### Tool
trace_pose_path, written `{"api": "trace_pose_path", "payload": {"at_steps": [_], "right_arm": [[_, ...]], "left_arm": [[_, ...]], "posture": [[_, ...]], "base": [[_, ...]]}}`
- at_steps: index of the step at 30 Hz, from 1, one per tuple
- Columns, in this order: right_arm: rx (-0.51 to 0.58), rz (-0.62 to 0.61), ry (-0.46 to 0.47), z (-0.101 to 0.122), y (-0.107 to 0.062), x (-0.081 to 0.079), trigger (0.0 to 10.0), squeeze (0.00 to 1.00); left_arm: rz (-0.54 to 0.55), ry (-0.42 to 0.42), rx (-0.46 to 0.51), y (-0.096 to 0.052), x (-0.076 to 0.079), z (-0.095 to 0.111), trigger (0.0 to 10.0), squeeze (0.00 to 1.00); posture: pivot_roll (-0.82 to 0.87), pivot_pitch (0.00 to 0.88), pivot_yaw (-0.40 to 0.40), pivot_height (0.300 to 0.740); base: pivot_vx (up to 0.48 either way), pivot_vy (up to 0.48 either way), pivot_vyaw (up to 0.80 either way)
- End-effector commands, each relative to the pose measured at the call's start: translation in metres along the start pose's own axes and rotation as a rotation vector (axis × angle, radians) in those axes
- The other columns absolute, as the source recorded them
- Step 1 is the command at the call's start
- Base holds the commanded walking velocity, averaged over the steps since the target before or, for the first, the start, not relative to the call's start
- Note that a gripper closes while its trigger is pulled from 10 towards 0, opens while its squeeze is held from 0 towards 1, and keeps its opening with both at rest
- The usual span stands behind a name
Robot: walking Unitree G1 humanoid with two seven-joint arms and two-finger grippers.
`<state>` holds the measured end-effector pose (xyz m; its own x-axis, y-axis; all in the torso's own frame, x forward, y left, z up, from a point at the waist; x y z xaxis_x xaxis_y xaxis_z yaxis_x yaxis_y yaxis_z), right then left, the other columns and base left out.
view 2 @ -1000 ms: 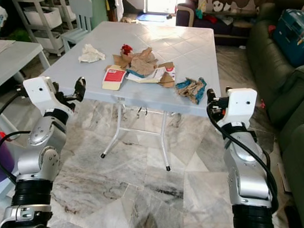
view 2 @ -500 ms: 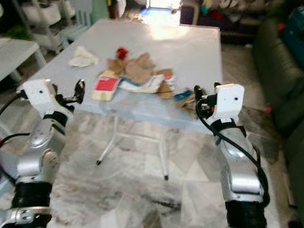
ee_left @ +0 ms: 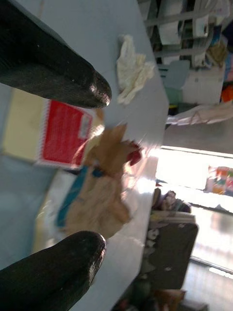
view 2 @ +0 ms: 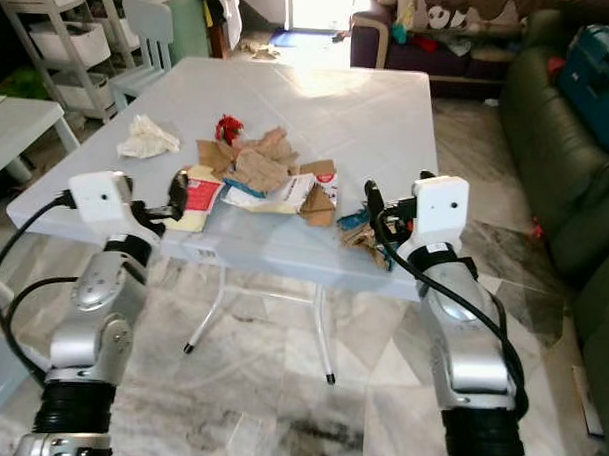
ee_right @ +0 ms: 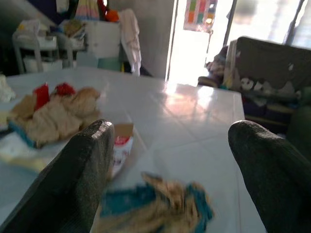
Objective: Picking trash to rubbish bin
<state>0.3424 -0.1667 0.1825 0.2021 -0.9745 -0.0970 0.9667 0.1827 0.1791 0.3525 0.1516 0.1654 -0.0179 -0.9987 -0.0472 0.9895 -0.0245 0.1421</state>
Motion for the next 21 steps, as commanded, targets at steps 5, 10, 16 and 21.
{"api": "trace_pose_path", "payload": {"at_steps": [5, 10, 16, 21], "right_arm": [[-0.012, 0.025, 0.008, -0.003, -0.001, -0.007, 10.0, 1.00], [-0.025, 0.034, 0.015, -0.006, -0.002, -0.010, 10.0, 1.00], [-0.030, 0.037, 0.018, -0.008, -0.003, -0.011, 10.0, 1.00], [-0.033, 0.038, 0.021, -0.009, -0.004, -0.011, 10.0, 1.00]], "left_arm": [[-0.012, 0.052, 0.053, -0.008, 0.001, 0.003, 10.0, 1.00], [0.011, 0.088, 0.041, -0.010, -0.001, 0.000, 10.0, 1.00], [0.034, 0.115, 0.046, -0.013, -0.007, -0.003, 10.0, 1.00], [0.050, 0.131, 0.031, -0.015, -0.007, -0.005, 10.0, 1.00]], "posture": [[-0.04, 0.059, 0.010, 0.740], [-0.03, 0.062, 0.009, 0.740], [-0.03, 0.071, 0.009, 0.740], [-0.02, 0.078, 0.009, 0.740]], "base": [[0.000, 0.000, 0.00], [0.000, 0.000, 0.00], [0.000, 0.000, 0.00], [0.000, 0.000, 0.00]]}}
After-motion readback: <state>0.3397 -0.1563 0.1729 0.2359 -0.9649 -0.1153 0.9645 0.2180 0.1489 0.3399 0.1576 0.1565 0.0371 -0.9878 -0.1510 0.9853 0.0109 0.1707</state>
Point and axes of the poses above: a point about 5 cm out from each wrist's last joint towards the gripper, its own y axis pointing out of the wrist towards the gripper, its own z axis along the axis of the wrist's last joint, x = y × z, the point moved 3 cm from there along y, pointing out of the wrist towards the gripper, and after that the axes turned 12 degrees about y, right-handed, at the moved point
